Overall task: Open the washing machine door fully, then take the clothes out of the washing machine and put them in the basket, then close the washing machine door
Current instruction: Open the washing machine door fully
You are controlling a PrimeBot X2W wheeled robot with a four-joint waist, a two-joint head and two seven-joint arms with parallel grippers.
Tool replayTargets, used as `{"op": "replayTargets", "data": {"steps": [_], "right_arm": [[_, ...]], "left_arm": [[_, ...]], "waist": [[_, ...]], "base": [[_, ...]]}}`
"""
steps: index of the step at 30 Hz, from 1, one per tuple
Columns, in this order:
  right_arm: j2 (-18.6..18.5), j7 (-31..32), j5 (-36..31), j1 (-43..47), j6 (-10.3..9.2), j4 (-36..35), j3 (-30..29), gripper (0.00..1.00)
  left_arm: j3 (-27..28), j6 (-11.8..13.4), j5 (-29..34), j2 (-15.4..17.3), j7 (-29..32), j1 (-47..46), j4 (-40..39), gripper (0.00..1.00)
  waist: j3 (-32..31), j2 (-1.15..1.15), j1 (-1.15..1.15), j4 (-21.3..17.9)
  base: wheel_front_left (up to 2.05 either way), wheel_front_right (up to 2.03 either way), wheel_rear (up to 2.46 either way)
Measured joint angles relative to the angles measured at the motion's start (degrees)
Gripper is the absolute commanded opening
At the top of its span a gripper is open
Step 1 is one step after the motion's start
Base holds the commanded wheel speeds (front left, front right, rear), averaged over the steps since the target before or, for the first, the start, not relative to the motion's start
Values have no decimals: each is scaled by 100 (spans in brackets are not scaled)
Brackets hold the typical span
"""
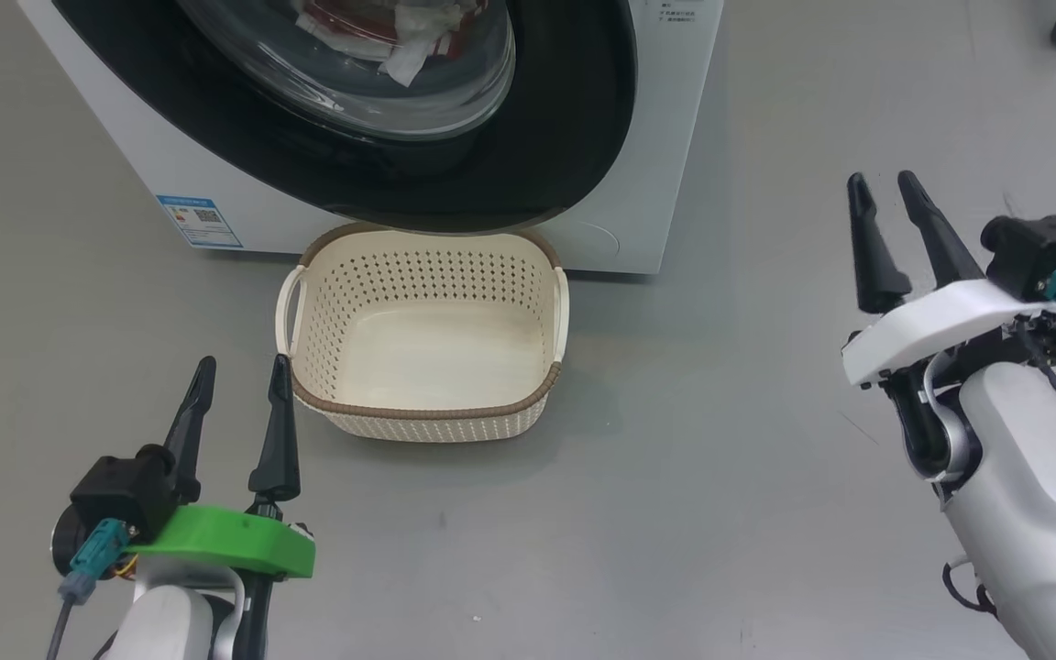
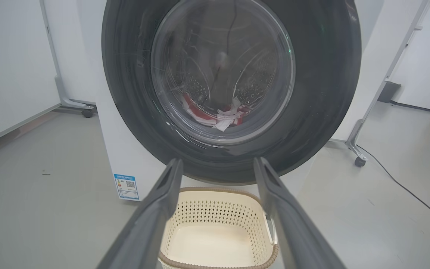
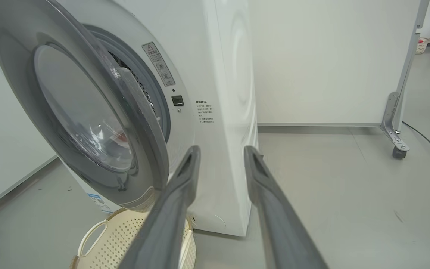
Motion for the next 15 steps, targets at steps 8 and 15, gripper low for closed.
{"op": "replayTargets", "data": {"steps": [8,15], "right_arm": [[108,-47,-159,537,-279,-348,-26,100],[175,-48,-274,899,-428,-615,-65,100]], "left_arm": [[8,0,20,2,0,45,-80,100],[29,0,41,2,0,105,-149,100]], "waist": [[-55,0,0,-74],[-92,0,0,-100]], "base": [[0,0,0],[0,0,0]]}}
